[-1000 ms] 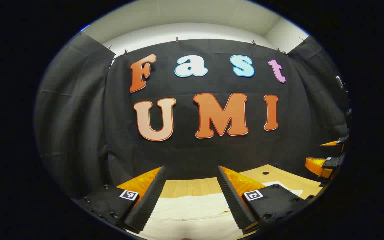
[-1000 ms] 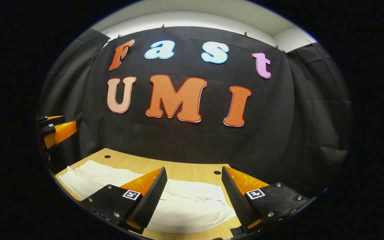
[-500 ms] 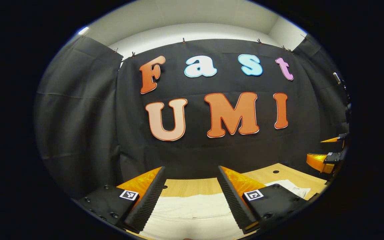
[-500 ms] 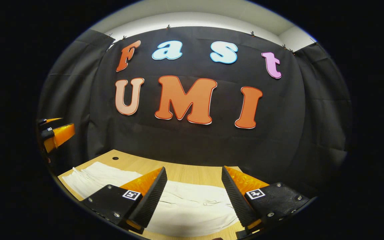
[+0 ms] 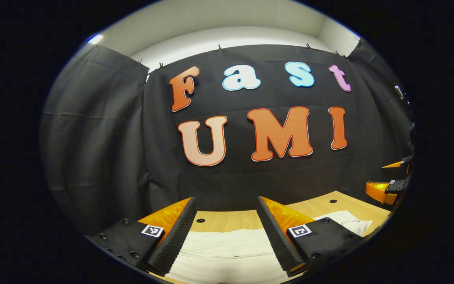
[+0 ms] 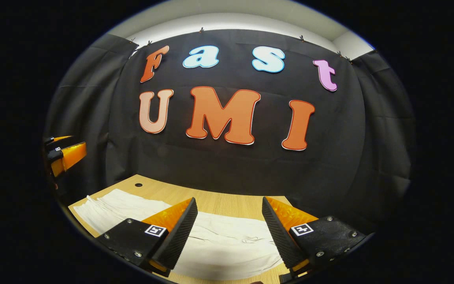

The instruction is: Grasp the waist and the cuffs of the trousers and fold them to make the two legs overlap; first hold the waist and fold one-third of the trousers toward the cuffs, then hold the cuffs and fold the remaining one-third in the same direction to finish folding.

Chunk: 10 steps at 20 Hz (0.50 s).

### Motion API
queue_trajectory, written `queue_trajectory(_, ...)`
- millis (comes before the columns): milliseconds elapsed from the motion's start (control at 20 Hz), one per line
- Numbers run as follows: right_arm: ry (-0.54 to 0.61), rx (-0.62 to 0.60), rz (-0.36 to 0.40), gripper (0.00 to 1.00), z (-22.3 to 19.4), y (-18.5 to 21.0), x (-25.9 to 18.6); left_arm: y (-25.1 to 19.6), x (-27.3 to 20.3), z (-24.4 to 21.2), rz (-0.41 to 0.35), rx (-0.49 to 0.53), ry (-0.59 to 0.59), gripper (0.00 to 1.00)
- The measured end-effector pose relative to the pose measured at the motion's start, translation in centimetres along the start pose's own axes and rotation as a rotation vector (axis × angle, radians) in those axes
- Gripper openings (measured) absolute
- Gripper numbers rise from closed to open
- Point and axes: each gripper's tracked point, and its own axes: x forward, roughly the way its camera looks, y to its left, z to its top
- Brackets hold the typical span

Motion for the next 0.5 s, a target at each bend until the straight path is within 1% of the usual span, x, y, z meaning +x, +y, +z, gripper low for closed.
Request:
queue_trajectory(50,0.005,0.001,-0.001,0.99,-0.2,-0.2,0.1,0.0,0.0,0.1,0.003,0.003,0.001,0.99)
queue_trajectory(300,0.019,-0.002,-0.009,0.99,-0.7,-1.8,0.5,0.2,0.2,-0.1,0.029,0.008,0.003,0.98)
queue_trajectory(350,0.021,-0.003,-0.010,0.99,-0.9,-2.2,0.5,0.3,0.3,-0.1,0.037,0.005,0.010,1.00)
queue_trajectory(450,0.038,-0.026,-0.015,0.99,-1.5,-2.9,0.8,0.7,0.3,0.2,0.067,0.043,-0.003,1.00)
queue_trajectory(500,0.043,-0.036,-0.014,0.99,-1.9,-3.2,0.8,0.2,0.3,0.2,0.066,0.058,-0.006,1.00)
